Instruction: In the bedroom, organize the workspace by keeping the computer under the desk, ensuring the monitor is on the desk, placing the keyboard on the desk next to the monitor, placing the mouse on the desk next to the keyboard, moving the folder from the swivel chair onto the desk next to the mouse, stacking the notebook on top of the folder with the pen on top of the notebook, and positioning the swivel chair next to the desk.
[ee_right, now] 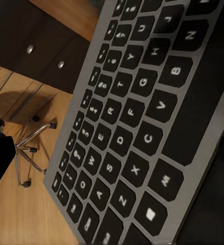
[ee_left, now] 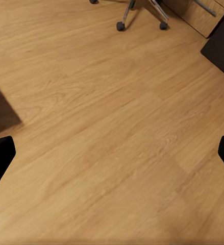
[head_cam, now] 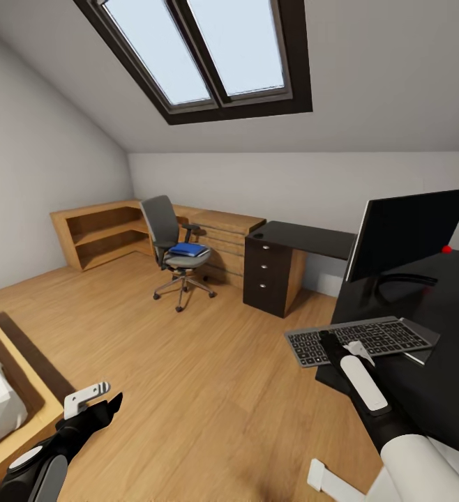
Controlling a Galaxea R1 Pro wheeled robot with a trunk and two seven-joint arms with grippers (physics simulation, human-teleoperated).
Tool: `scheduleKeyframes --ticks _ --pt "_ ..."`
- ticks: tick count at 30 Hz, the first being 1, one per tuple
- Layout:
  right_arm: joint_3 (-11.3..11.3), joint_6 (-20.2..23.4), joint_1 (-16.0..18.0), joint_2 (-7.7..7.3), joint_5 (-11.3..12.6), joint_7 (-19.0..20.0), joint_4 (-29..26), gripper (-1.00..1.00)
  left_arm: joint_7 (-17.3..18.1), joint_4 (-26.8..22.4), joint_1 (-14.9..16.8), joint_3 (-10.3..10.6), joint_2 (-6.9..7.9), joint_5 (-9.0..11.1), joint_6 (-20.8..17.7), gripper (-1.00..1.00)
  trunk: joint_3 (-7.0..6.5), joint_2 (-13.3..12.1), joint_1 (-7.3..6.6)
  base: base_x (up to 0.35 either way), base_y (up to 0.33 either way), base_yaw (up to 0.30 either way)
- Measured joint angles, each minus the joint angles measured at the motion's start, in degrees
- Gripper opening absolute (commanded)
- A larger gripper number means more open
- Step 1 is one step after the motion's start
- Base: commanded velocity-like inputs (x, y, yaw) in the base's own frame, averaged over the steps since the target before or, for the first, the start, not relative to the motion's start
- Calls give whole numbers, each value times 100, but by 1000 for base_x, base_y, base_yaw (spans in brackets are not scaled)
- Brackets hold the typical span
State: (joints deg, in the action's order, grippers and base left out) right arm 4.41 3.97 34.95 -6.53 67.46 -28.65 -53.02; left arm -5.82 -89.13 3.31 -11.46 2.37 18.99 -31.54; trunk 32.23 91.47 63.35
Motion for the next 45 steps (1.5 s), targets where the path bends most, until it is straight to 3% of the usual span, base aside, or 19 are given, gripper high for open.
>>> scheduleKeyframes --ticks 45 --pt "2 -9 0 0 -20 -4 -14 100 -3 0 0 0 -2 0 2 100 0 0 -1 -45 -16 0"
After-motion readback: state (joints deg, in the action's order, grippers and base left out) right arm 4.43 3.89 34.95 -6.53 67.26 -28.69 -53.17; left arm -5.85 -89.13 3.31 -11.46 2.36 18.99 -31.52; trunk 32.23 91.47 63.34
